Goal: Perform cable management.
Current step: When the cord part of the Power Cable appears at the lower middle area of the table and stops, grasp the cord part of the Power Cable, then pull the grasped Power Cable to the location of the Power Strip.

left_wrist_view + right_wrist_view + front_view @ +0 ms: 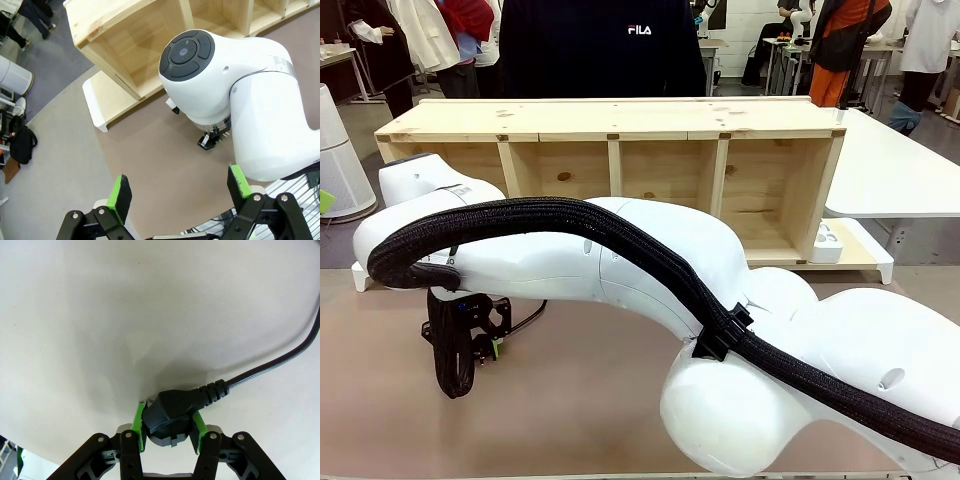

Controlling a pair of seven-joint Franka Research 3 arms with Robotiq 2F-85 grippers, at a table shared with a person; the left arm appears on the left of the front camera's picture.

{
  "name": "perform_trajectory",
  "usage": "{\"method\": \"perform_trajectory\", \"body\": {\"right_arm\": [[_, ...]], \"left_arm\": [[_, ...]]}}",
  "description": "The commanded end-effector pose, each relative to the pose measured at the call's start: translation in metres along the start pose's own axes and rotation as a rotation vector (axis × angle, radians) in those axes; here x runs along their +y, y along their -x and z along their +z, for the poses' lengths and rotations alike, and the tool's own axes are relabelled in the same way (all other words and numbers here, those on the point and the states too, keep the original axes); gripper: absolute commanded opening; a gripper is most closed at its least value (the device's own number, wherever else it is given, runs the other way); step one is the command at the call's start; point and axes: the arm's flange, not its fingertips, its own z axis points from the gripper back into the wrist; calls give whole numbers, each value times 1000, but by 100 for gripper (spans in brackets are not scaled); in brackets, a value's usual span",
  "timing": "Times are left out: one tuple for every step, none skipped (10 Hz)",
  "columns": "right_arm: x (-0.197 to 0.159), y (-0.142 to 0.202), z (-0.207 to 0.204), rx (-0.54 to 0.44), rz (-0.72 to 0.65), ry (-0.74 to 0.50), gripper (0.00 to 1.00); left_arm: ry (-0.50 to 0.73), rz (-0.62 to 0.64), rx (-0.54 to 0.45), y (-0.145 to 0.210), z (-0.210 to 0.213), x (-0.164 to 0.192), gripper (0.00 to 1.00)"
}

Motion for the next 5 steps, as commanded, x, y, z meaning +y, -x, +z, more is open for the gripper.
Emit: {"method": "perform_trajectory", "body": {"right_arm": [[1,0,0,-2,-10,-1,22],[1,0,0,-2,-10,-1,22],[1,0,0,-2,-10,-1,22],[1,0,0,-2,-10,-1,22],[1,0,0,-2,-10,-1,22]], "left_arm": [[2,20,-11,0,-2,-1,100],[2,20,-11,0,-2,-1,100],[2,20,-11,0,-2,-1,100],[2,20,-11,0,-2,-1,100],[2,20,-11,0,-2,-1,100]]}}
